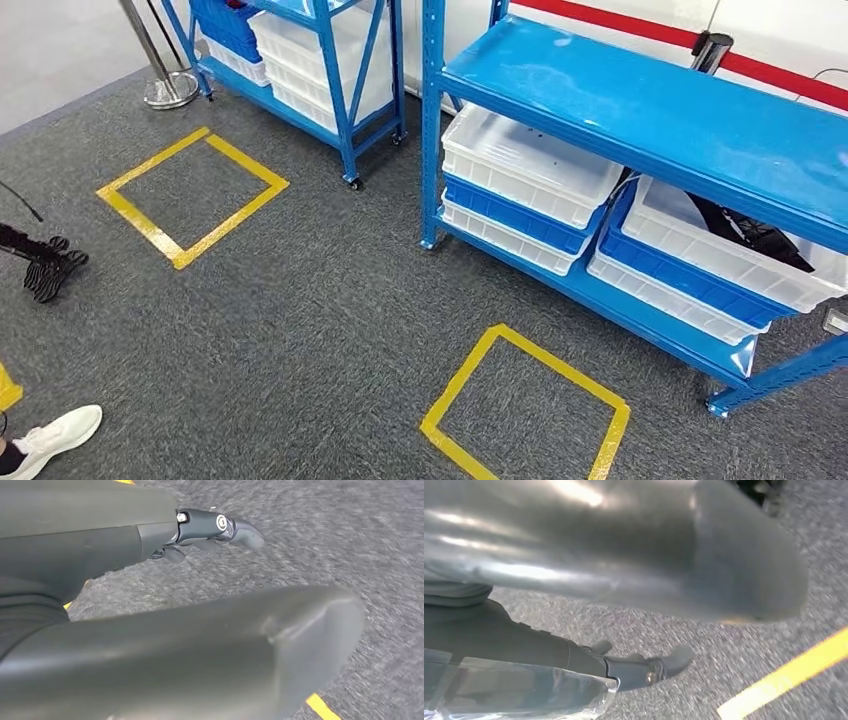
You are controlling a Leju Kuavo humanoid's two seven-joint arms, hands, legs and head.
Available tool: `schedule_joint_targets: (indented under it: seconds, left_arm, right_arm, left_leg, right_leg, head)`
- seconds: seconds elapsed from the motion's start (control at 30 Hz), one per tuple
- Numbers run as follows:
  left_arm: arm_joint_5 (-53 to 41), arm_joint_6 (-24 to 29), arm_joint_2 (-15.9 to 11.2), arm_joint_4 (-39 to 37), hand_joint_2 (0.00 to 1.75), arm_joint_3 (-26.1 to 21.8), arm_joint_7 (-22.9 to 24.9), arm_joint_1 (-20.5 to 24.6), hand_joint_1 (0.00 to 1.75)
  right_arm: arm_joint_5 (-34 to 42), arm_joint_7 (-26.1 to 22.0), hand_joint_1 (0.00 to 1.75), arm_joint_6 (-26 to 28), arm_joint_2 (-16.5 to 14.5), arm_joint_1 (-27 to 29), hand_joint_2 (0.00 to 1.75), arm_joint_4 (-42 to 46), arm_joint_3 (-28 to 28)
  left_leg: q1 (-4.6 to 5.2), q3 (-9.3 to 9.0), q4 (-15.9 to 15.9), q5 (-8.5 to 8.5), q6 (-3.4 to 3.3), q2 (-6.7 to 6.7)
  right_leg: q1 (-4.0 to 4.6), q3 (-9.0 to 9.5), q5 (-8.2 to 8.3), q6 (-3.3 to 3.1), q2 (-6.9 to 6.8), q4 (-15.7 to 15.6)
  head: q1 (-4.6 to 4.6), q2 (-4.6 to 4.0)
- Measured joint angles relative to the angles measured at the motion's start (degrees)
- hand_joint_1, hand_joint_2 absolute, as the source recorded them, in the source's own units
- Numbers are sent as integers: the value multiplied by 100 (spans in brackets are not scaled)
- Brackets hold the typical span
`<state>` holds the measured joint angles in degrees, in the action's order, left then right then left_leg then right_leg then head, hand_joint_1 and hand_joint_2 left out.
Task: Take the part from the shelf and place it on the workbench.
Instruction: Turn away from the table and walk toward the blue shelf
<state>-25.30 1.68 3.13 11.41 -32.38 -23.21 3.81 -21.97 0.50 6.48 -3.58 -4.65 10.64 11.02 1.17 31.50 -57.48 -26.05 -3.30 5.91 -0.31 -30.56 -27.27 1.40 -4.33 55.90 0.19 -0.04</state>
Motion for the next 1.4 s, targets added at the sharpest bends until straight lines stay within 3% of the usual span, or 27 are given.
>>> schedule_joint_targets:
  seconds: [0.07,0.1,0.17,0.2,0.27,0.3,0.37,0.43,0.5,0.57,0.63,0.7,0.77,0.8,0.83,0.9,0.97,1.03,1.1,1.17,1.23,1.27,1.3,1.33,1.4]
  left_arm:
    - [-1,4,3,1,0,-10,-8,14,0]
    - [-1,5,3,2,0,-14,-11,19,0]
    - [-7,8,1,2,0,-20,-23,15,0]
    - [-11,11,-1,1,0,-23,-27,5,0]
    - [-22,18,-1,-1,0,-26,-29,-17,0]
    - [-23,21,-1,-2,0,-27,-29,-23,0]
    - [-32,23,-3,-2,0,-27,-27,-26,0]
    - [-50,24,-7,-2,0,-29,-20,-26,0]
    - [-73,26,-7,-2,0,-32,-12,-26,0]
    - [-87,32,-7,-2,0,-33,-10,-21,0]
    - [-93,40,-2,1,0,-35,-18,-3,0]
    - [-99,50,-1,2,0,-36,-28,5,0]
    - [-101,57,-3,2,0,-37,-32,-7,0]
    - [-101,57,-2,2,0,-38,-32,-11,0]
    - [-102,57,-1,2,0,-38,-32,-13,0]
    - [-113,56,4,2,0,-38,-38,-11,0]
    - [-136,57,9,2,0,-38,-62,-8,0]
    - [-153,76,9,3,0,-38,-99,9,0]
    - [-161,107,8,4,0,-38,-134,39,0]
    - [-168,126,9,4,0,-39,-157,45,0]
    - [-176,151,10,2,0,-53,-166,22,0]
    - [-181,164,10,1,0,-67,-167,11,0]
    - [-184,176,10,-1,0,-86,-168,5,0]
    - [-187,182,10,-1,0,-104,-168,4,0]
    - [-192,184,10,-1,0,-130,-171,5,0]
  right_arm:
    - [-3,1,0,6,3,6,0,0,0]
    - [-5,1,0,8,3,12,0,0,0]
    - [-9,3,0,11,-6,14,0,0,0]
    - [-9,3,0,12,-14,13,0,0,0]
    - [-10,3,0,13,-27,15,0,0,1]
    - [-9,3,0,13,-30,25,0,0,1]
    - [-7,3,0,13,-31,44,0,0,3]
    - [-11,-1,0,13,-33,40,0,0,6]
    - [-26,-8,0,13,-37,22,0,0,9]
    - [-39,-11,0,15,-40,35,0,-1,13]
    - [-46,-11,0,18,-37,63,0,-2,19]
    - [-50,-12,0,21,-34,61,0,-2,33]
    - [-53,-14,0,21,-36,47,0,-2,44]
    - [-54,-15,0,21,-34,49,0,-2,46]
    - [-55,-15,0,22,-32,55,0,-2,48]
    - [-56,-15,0,24,-25,60,0,-2,55]
    - [-54,-18,0,30,-24,23,0,0,72]
    - [-51,-25,0,41,-32,-5,0,2,90]
    - [-49,-27,0,53,-37,10,0,2,103]
    - [-65,-34,0,72,-39,28,0,2,119]
    - [-193,-29,0,160,-53,26,0,2,129]
    - [-289,-13,0,220,-60,25,0,2,128]
    - [-382,17,0,276,-64,30,0,2,123]
    - [-456,46,0,316,-63,38,0,1,114]
    - [-544,87,0,356,-61,47,0,0,87]
  left_leg:
    - [-12,-15,-9,-9,60,94]
    - [-30,-7,-58,-51,99,45]
    - [-92,122,-424,-331,182,-243]
    - [-129,261,-784,-561,229,-425]
    - [-188,538,-1468,-904,299,-574]
    - [-216,595,-1626,-935,329,-593]
    - [-280,379,-1252,-646,370,-626]
    - [-339,-13,-476,-302,401,-842]
    - [-337,-169,-96,-207,384,-1008]
    - [-285,-138,-69,-180,294,-925]
    - [-271,-130,26,-76,176,-786]
    - [-267,-104,110,20,80,-633]
    - [-226,-57,119,57,34,-474]
    - [-209,-38,118,66,32,-392]
    - [-198,-25,118,74,36,-317]
    - [-191,-18,112,87,60,-176]
    - [-151,-11,81,72,122,-52]
    - [-113,-14,48,42,195,80]
    - [-141,-35,21,12,258,173]
    - [-197,48,-251,-217,327,-68]
    - [-227,329,-953,-671,375,-445]
    - [-230,491,-1329,-857,386,-538]
    - [-230,599,-1570,-934,389,-576]
    - [-230,618,-1611,-892,382,-589]
    - [-230,363,-1085,-543,336,-597]
  right_leg:
    - [-29,-15,52,-58,112,-20]
    - [-64,-5,79,-91,176,-37]
    - [-146,11,149,-178,298,-66]
    - [-145,-9,171,-204,364,-63]
    - [-147,-47,202,-217,506,-57]
    - [-149,-59,215,-208,584,-53]
    - [-167,-65,230,-179,735,-31]
    - [-166,-100,241,-139,874,19]
    - [-148,-180,272,-49,993,48]
    - [-149,-268,338,74,1111,7]
    - [-143,-373,324,127,1011,78]
    - [-124,-645,50,56,711,602]
    - [-118,-1006,-287,-9,538,1378]
    - [-121,-1092,-357,0,510,1612]
    - [-123,-1058,-343,30,486,1626]
    - [-121,-642,-155,106,341,1021]
    - [-83,-160,6,110,42,255]
    - [-42,-33,64,34,-52,-6]
    - [-81,-65,107,-57,96,-6]
    - [-134,-57,156,-156,222,-18]
    - [-122,-86,207,-242,339,-14]
    - [-103,-108,224,-269,394,-12]
    - [-87,-122,234,-282,445,-9]
    - [-74,-128,238,-285,487,-4]
    - [-57,-126,241,-286,546,9]
  head:
    - [-18,0]
    - [-23,0]
    - [-36,0]
    - [-42,0]
    - [-43,0]
    - [-44,0]
    - [-42,0]
    - [-48,0]
    - [-50,0]
    - [-49,0]
    - [-27,0]
    - [34,0]
    - [70,0]
    - [72,0]
    - [72,1]
    - [83,1]
    - [102,1]
    - [81,0]
    - [51,0]
    - [39,0]
    - [21,0]
    - [15,0]
    - [13,0]
    - [10,0]
    - [9,0]
